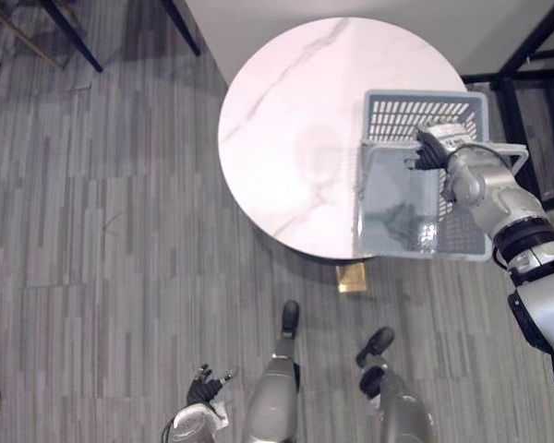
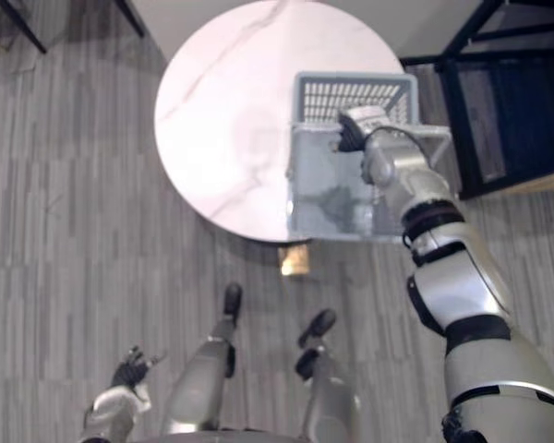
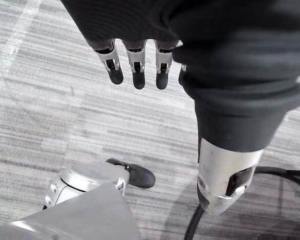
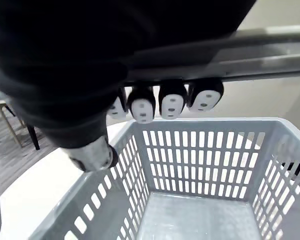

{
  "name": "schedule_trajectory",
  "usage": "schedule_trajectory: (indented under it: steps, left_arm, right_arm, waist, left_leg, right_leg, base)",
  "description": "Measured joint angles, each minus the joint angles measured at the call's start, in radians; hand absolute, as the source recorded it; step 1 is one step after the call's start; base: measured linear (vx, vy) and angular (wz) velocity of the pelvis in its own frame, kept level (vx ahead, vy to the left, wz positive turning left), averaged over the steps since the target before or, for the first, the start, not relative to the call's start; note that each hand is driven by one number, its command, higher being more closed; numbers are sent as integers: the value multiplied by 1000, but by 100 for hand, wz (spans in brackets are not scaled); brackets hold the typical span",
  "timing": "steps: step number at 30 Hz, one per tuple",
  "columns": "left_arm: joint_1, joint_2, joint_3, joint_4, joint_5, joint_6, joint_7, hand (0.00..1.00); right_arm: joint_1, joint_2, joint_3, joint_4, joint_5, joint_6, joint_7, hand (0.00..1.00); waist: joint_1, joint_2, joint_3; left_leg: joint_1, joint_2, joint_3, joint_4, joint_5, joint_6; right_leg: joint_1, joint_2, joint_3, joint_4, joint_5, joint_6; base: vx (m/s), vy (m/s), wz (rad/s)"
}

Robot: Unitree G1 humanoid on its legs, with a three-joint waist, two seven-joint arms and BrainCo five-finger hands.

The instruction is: Pick vegetable in the basket

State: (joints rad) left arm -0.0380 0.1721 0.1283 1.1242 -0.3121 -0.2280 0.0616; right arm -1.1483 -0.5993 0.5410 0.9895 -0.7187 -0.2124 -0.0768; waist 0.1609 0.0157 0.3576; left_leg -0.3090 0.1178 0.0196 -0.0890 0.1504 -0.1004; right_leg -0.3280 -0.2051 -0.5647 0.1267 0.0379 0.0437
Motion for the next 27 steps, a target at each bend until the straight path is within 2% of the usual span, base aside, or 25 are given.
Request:
schedule_trajectory:
  steps: [4,8,13,15,17,20,23,27]
  left_arm:
    - [0,0,18,2,1,13,0,0]
    - [0,13,41,8,13,21,2,0]
    - [6,29,73,9,62,36,3,0]
    - [8,28,73,9,80,37,3,0]
    - [10,28,72,9,100,40,3,0]
    - [35,28,64,9,125,43,4,0]
    - [71,26,52,9,140,45,2,0]
    - [98,18,21,9,165,47,-4,0]
  right_arm:
    - [14,-1,63,-36,-1,-10,20,100]
    - [21,1,220,-102,-1,-42,87,100]
    - [161,1,304,-309,12,-101,132,100]
    - [203,1,322,-356,23,-121,136,100]
    - [256,0,344,-416,41,-144,156,100]
    - [334,-18,350,-487,73,-169,177,100]
    - [428,-43,351,-530,104,-177,197,100]
    - [587,-111,327,-566,108,-178,199,100]
  waist:
    - [-4,-13,-10]
    - [-12,-35,-25]
    - [-22,-99,-89]
    - [-23,-110,-122]
    - [-46,-114,-156]
    - [-55,-114,-202]
    - [-75,-113,-228]
    - [-84,-107,-258]
  left_leg:
    - [16,2,12,-4,0,0]
    - [57,10,31,-5,0,-1]
    - [127,37,75,-6,-21,-16]
    - [138,45,86,-6,-29,-22]
    - [157,53,97,-6,-33,-25]
    - [185,62,133,-6,-44,-25]
    - [223,65,158,-6,-53,-30]
    - [248,63,191,-6,-64,-31]
  right_leg:
    - [7,2,10,0,0,0]
    - [40,17,27,-9,1,0]
    - [96,48,64,-41,1,0]
    - [100,60,78,-50,1,1]
    - [120,71,86,-61,2,2]
    - [125,84,122,-65,3,3]
    - [151,92,145,-75,8,-2]
    - [163,97,180,-95,19,4]
  base:
    - [6,-21,-8]
    - [12,-31,-13]
    - [10,-28,-22]
    - [10,-26,-24]
    - [17,-27,-17]
    - [20,-17,-32]
    - [32,-2,-26]
    - [12,13,-24]
